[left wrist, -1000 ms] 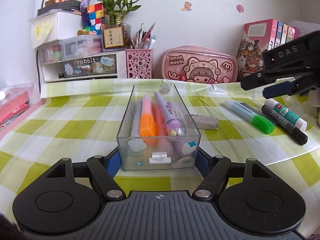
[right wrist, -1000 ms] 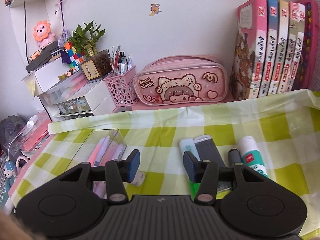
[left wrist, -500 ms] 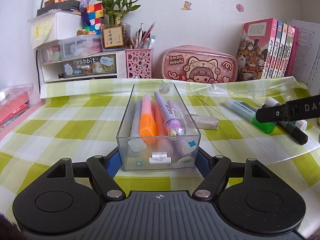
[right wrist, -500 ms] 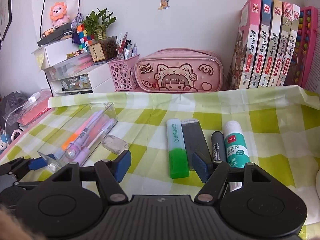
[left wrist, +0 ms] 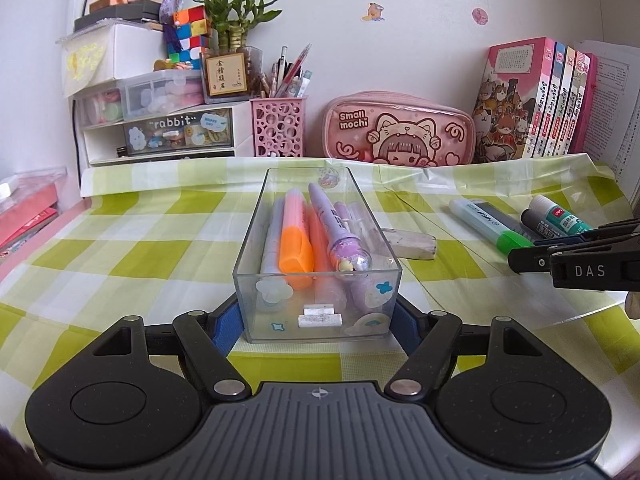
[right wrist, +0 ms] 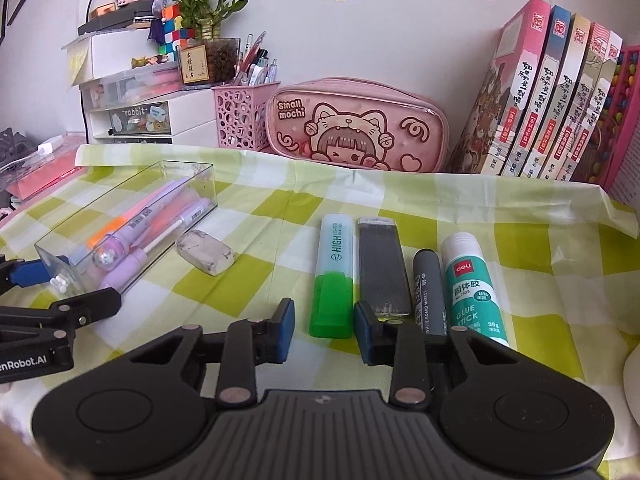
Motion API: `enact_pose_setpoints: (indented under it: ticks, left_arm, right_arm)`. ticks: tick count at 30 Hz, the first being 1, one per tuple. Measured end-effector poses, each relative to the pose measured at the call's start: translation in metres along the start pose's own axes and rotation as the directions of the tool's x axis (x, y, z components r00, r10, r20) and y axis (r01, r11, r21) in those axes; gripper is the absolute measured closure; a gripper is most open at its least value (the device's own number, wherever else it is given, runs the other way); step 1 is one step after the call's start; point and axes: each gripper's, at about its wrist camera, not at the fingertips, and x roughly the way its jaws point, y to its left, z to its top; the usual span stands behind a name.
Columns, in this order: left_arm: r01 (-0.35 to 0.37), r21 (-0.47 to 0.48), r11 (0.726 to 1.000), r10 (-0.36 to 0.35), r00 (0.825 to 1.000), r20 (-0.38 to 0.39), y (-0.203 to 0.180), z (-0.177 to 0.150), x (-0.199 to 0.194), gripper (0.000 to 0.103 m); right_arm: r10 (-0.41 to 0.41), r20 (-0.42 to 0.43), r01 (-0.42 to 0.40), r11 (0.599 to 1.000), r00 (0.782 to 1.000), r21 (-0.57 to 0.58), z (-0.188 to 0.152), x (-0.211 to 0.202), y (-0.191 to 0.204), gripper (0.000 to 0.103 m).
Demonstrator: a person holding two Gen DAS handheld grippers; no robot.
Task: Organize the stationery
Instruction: 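Grasp the green highlighter with the right tool and lift it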
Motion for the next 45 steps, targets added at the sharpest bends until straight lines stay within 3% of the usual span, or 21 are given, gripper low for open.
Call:
enact_pose_setpoints:
  ticks: [5, 11, 21, 25, 30, 39, 45]
  left_arm:
    - [0.0, 0.0, 1.0, 0.0, 1.0, 0.0, 0.0, 0.0, 0.0, 0.03]
    - [0.0, 0.0, 1.0, 0.0, 1.0, 0.0, 0.0, 0.0, 0.0, 0.03]
    - [0.0, 0.0, 1.0, 0.0, 1.0, 0.0, 0.0, 0.0, 0.0, 0.03]
    - [-0.001, 0.001, 1.0, 0.001, 1.0, -0.001, 0.0, 0.0, 0.0, 0.03]
    - [0.0, 0.001, 1.0, 0.0, 1.0, -0.001, 0.0, 0.0, 0.0, 0.03]
    - [0.0, 0.0, 1.0, 0.0, 1.0, -0.001, 0.0, 0.0, 0.0, 0.03]
    - [0.0, 0.001, 1.0, 0.0, 1.0, -0.001, 0.0, 0.0, 0.0, 0.03]
  right_arm:
    - [0.027, -0.052, -0.026, 0.999, 0.998, 0.018, 0.004, -0.005, 0.005, 0.075]
    - [0.132, -0.114, -0.128, 0.991, 0.985, 0.046, 0.008, -0.011, 0.012, 0.07]
    - [0.074, -0.148, -0.071, 0.997, 0.986, 0.027, 0.031, 0.019, 0.018, 0.069]
    - [0.031, -0.152, -0.031, 1.0, 0.988, 0.0, 0.035, 0.026, 0.028, 0.075]
    - [0.045, -0.165, -0.04, 0.999, 0.985, 0.029, 0.042, 0.03, 0.035, 0.076]
    - [0.094, -0.127, -0.074, 0.985, 0.987, 0.154, 0.066, 0.017, 0.037, 0.076]
    - [0.212, -0.069, -0.191, 0.954, 0.975, 0.23, 0.091, 0.005, 0.045, 0.076]
